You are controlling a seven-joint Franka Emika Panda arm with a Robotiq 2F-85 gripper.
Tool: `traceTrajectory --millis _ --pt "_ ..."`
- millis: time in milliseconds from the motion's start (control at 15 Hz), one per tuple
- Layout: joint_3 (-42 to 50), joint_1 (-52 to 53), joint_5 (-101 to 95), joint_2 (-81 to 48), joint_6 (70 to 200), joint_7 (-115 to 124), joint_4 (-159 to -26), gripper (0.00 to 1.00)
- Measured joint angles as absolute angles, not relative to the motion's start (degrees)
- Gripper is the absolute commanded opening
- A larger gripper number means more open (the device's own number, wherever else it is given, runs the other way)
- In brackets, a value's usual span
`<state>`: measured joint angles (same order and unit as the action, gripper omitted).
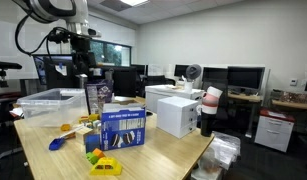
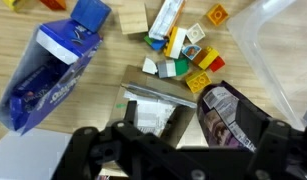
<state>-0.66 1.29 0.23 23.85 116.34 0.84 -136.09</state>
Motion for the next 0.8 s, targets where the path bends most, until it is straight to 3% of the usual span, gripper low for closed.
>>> traceTrajectory --millis 200,800 --pt "-5.54 3.77 0.67 15.07 128.64 6.42 -134.82 1.00" --pt "-10.12 8.94 -0.08 -3.97 130.31 11.64 -116.41 1.00"
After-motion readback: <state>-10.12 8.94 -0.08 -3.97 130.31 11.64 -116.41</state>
